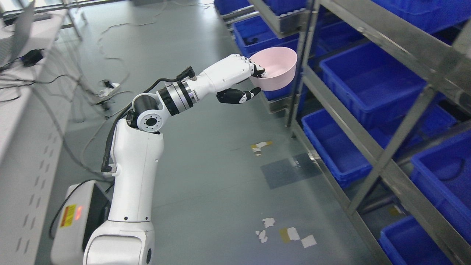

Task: Stack pink IKEA bowl on shelf middle layer
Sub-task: 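Hold the pink bowl raised in the left hand while turning, then carry the pink bowl over the other pink bowl on the tray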

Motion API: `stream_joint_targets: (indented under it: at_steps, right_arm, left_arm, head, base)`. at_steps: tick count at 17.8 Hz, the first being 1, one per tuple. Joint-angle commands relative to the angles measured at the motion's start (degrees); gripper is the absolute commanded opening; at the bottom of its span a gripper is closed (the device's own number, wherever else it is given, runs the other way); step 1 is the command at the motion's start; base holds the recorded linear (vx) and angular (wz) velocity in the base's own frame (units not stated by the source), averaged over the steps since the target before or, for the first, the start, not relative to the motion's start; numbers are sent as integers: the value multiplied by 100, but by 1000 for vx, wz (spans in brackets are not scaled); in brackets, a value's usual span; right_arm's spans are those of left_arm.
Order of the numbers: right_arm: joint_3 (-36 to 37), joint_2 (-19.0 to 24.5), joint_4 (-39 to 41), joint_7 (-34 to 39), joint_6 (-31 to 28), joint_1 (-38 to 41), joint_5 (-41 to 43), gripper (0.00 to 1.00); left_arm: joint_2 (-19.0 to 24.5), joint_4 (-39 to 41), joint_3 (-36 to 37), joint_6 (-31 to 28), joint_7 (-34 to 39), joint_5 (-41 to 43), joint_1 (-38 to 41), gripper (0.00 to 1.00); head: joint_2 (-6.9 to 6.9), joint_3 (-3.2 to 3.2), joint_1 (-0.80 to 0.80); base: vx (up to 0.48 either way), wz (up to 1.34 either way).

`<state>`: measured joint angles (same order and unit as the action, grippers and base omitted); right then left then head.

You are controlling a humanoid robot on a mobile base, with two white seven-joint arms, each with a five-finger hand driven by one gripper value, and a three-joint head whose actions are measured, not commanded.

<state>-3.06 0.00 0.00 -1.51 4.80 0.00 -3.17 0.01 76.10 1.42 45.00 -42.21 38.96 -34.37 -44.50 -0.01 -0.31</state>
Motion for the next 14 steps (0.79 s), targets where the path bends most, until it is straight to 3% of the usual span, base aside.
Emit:
stream_joint_targets:
  at_steps: [1, 12, 14]
  right_arm:
    - [-2, -100, 100, 2, -5, 132, 0, 100]
    - [-2, -100, 100, 2, -5, 132, 0, 100]
    - [-2, -100, 100, 2, -5, 132, 0, 100]
  left_arm:
    - [99, 1, 701, 0, 2, -2, -17, 3]
    - [99, -191, 351, 0, -77, 85, -2002, 3]
    - [332, -411, 341, 0, -68, 164, -2354, 3]
  head:
    - [0, 0, 0]
    - [0, 0, 0]
    - [0, 0, 0]
  base:
    - [126, -1199]
    - [83, -1189]
    - [72, -733]
